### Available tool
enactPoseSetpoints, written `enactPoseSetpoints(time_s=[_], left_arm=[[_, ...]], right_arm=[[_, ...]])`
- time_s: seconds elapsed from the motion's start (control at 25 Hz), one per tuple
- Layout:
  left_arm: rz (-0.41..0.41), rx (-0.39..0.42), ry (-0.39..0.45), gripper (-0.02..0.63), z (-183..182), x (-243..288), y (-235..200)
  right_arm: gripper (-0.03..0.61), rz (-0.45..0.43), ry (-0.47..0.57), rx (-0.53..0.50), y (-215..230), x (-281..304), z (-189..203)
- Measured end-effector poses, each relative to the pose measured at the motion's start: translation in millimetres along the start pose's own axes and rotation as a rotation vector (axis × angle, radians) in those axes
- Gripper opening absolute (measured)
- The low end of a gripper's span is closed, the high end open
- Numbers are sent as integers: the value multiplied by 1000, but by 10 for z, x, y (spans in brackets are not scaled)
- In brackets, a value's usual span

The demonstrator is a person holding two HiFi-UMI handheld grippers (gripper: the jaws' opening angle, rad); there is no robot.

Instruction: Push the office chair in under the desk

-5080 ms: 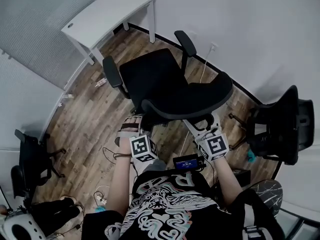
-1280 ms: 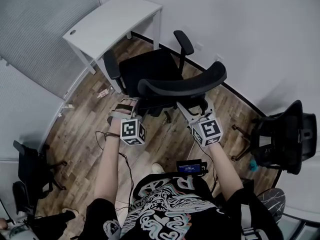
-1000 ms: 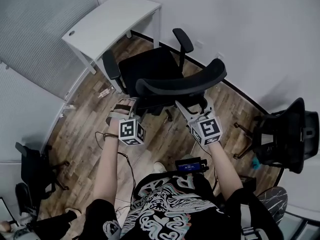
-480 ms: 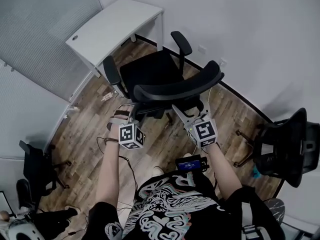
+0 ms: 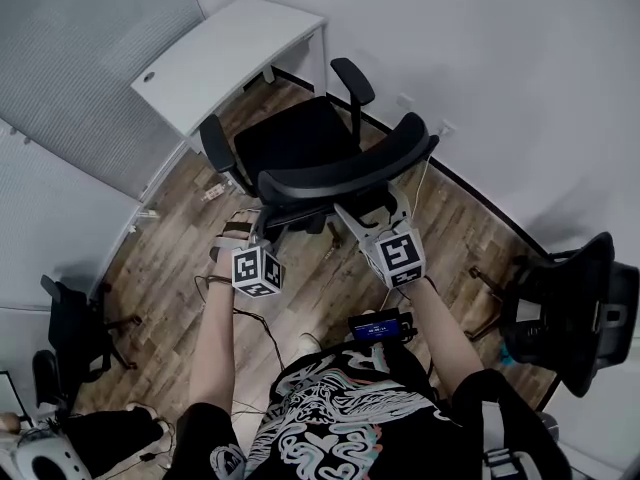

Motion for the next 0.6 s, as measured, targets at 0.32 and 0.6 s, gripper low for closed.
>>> enactPoseSetpoints(time_s=[0.32, 0.6], left_arm=[[-15, -35, -21, 125, -143, 153, -61], [-25, -53, -39, 126, -202, 241, -118]], right_arm=[[333, -57, 10, -5, 264, 80, -5], [333, -88, 21, -11, 412, 153, -4]])
Point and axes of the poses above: the fingertips, and each gripper's own axes: x forward along the fingers, y to its right, z out of its underside, the point moved 9 cm from there along -x, backward along the fingers, and after that the axes turned 1 degree about -y, right-handed, at the moved point
